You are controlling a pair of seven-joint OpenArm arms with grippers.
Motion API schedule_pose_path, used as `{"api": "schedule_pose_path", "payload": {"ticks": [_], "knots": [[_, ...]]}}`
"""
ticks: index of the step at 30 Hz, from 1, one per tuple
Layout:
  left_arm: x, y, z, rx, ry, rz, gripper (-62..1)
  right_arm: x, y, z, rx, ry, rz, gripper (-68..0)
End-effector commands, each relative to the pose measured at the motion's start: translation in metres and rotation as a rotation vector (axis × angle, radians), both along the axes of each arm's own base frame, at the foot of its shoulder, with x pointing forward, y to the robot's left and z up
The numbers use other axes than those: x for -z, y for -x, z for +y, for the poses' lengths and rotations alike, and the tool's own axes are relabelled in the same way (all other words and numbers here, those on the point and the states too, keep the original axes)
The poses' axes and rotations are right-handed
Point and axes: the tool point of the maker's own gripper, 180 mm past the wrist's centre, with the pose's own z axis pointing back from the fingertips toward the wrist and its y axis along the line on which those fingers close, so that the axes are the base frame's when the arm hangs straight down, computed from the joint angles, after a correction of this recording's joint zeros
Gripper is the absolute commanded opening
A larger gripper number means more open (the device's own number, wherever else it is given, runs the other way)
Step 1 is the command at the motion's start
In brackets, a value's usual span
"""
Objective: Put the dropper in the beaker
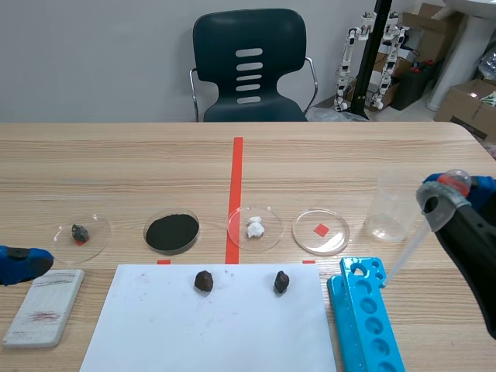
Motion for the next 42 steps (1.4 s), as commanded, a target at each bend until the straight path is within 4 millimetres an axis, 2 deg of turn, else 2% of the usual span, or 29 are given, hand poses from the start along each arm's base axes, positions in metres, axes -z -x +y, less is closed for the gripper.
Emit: {"api": "schedule_pose_path", "payload": {"ticks": [1, 24, 30, 42], "knots": [[-0.005, 0.001, -0.002, -0.007, 0.031, -0.002, 1.4, -0.007, -0.002, 0.000, -0.003, -0.016, -0.027, -66.5], [-0.005, 0.001, -0.002, -0.007, 0.031, -0.002, 1.4, -0.005, -0.006, -0.002, 0.016, 0.000, -0.026, -66.5], [-0.005, 0.001, -0.002, -0.007, 0.031, -0.002, 1.4, 0.008, -0.031, -0.009, 0.074, 0.068, 0.023, -66.5], [-0.005, 0.001, -0.002, -0.007, 0.031, -0.002, 1.4, 0.009, -0.092, -0.050, 0.240, 0.035, -0.048, -66.5]]}}
